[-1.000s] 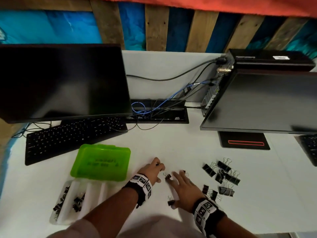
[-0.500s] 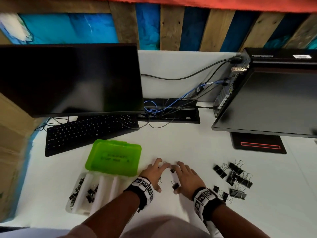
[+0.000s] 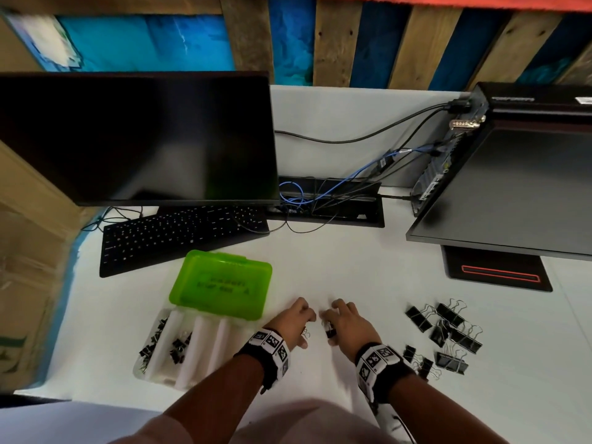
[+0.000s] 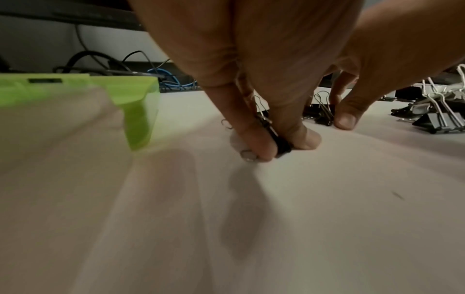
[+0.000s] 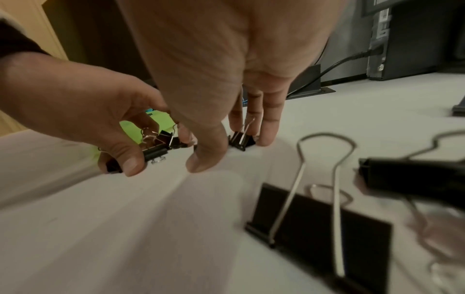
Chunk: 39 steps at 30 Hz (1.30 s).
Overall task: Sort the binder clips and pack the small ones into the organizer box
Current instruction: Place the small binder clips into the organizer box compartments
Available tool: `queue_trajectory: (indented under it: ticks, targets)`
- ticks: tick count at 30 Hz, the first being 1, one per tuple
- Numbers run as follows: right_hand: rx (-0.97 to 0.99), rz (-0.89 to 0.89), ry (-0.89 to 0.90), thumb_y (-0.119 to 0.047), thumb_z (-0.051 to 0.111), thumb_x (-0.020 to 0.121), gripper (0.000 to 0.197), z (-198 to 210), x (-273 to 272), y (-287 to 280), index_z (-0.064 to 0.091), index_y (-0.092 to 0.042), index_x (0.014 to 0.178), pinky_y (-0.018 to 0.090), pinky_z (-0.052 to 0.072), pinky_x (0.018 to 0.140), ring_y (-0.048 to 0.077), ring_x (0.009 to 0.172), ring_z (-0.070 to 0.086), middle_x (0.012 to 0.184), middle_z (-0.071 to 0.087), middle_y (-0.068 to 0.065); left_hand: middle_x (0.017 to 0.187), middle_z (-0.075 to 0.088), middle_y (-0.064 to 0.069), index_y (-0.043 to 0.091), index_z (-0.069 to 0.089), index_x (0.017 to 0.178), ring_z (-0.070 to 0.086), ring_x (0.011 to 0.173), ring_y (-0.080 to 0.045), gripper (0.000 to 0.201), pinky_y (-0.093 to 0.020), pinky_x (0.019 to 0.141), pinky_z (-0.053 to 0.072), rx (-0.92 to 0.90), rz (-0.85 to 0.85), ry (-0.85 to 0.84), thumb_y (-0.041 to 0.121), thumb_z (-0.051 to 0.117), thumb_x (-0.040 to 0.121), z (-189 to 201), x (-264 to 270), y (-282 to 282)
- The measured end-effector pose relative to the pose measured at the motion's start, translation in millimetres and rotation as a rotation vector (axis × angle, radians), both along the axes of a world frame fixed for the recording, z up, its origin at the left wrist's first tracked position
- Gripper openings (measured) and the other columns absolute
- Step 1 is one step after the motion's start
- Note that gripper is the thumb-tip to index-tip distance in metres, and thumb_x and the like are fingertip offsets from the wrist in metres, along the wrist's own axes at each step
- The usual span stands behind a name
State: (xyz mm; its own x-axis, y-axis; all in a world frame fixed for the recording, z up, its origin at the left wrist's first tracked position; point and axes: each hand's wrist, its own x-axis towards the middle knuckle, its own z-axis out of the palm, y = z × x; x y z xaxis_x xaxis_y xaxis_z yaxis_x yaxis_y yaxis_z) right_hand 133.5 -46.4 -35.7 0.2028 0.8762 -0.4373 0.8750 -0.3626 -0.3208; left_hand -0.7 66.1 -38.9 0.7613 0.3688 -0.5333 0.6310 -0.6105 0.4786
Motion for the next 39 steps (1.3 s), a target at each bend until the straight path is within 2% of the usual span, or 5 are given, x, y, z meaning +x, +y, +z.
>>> queue_trajectory:
  ticks: [16, 19, 27, 33, 39]
  targets:
    - [0.095, -0.039, 0.091, -0.009, 0.061, 0.084, 0.022, -6, 8, -9, 0.067, -0.017, 0.103, 0.026, 0.044, 0.081, 0.026, 0.101, 0.057, 0.109, 0.059, 0.005, 0.078, 0.041, 0.008, 0.003, 0.064, 0.069, 0.065, 0.064, -0.024, 0.016, -0.033, 0.062, 0.056, -0.069, 0.332, -0.202, -0.011, 0.062, 0.074, 0, -19, 4]
    - [0.097, -0.139, 0.154, -0.014, 0.067, 0.08, 0.017, -2, 13, -10, 0.071, -0.02, 0.096, 0.019, 0.038, 0.076, 0.021, 0.096, 0.061, 0.103, 0.062, 0.001, 0.08, 0.041, 0.005, 0.011, 0.06, 0.075, 0.05, 0.054, -0.008, 0.019, -0.029, 0.058, 0.051, -0.082, 0.398, -0.237, -0.007, 0.068, 0.073, 9, -20, 6]
    - [0.08, -0.195, 0.205, -0.016, 0.069, 0.078, 0.017, 10, 7, -9, 0.071, -0.019, 0.094, 0.019, 0.039, 0.077, 0.019, 0.096, 0.06, 0.103, 0.062, 0.002, 0.135, 0.035, -0.012, 0.025, 0.032, 0.142, 0.055, 0.11, -0.028, 0.073, -0.029, 0.086, 0.05, -0.005, 0.421, -0.018, 0.0, 0.065, 0.081, 9, -23, 12]
    - [0.017, -0.162, 0.195, -0.015, 0.065, 0.08, 0.016, 13, 5, -19, 0.069, -0.018, 0.095, 0.026, 0.046, 0.083, 0.023, 0.097, 0.059, 0.106, 0.06, 0.004, 0.109, 0.038, -0.004, 0.022, 0.057, 0.117, 0.053, 0.109, -0.029, 0.034, -0.028, 0.084, 0.045, 0.101, 0.374, 0.038, 0.015, 0.06, 0.084, 7, -17, 15]
    - [0.028, -0.197, 0.192, -0.016, 0.066, 0.08, 0.016, 14, 12, -22, 0.069, -0.019, 0.095, 0.026, 0.045, 0.077, 0.023, 0.097, 0.06, 0.099, 0.059, 0.001, 0.098, 0.042, -0.004, 0.001, 0.064, 0.101, 0.056, 0.068, -0.023, 0.025, -0.019, 0.049, 0.047, 0.015, 0.475, -0.16, -0.006, 0.066, 0.077, -2, -13, 7]
